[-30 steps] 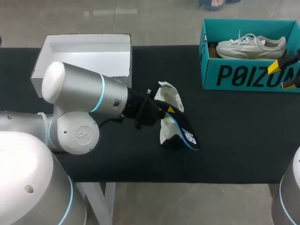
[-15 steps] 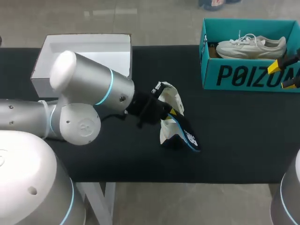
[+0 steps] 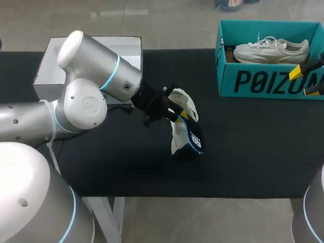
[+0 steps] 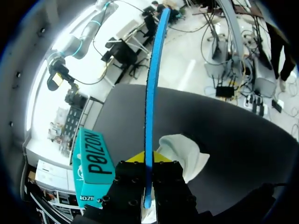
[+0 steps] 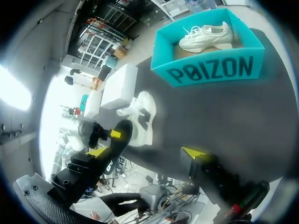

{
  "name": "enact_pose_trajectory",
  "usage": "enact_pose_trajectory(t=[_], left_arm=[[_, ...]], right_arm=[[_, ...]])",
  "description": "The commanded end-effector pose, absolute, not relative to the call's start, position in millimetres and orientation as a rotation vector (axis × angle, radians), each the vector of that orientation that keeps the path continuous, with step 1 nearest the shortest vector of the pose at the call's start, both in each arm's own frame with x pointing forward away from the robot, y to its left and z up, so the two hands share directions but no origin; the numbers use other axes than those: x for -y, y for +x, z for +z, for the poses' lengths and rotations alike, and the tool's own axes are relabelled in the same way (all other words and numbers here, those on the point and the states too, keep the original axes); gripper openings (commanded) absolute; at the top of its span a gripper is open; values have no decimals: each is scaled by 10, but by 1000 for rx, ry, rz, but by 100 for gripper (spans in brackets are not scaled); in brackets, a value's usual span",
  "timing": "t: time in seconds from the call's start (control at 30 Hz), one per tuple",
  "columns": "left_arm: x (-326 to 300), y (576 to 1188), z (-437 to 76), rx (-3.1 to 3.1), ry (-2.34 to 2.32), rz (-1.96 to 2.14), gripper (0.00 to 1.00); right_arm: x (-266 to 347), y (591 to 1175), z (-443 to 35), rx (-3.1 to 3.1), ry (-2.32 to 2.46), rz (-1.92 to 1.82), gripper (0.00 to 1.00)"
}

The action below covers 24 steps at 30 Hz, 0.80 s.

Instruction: Take the shoe out of the shoebox, open the shoe tongue, remove and reinsert the insole, then place the shoe into the shoebox

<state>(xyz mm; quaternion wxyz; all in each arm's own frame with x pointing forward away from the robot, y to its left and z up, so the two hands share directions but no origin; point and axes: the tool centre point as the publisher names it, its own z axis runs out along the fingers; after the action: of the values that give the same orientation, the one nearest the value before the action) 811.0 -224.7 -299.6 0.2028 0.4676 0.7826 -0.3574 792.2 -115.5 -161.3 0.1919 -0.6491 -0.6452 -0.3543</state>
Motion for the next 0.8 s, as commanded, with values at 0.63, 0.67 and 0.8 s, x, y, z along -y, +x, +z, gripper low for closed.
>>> enact_pose_trajectory(t=[0.63, 0.67, 0.8], left_arm=[[2244, 7720, -2845, -2112, 1375, -1099, 0], [2244, 7731, -2875, -2093, 1403, -1116, 0], [2239, 7778, -2922, -2097, 1446, -1097, 0]], right_arm=[[1153, 7914, -1612, 1812, -1827, -991, 100], [1153, 7914, -1612, 1812, -1827, -991, 100], [1153, 7914, -1612, 1812, -1827, -991, 100]])
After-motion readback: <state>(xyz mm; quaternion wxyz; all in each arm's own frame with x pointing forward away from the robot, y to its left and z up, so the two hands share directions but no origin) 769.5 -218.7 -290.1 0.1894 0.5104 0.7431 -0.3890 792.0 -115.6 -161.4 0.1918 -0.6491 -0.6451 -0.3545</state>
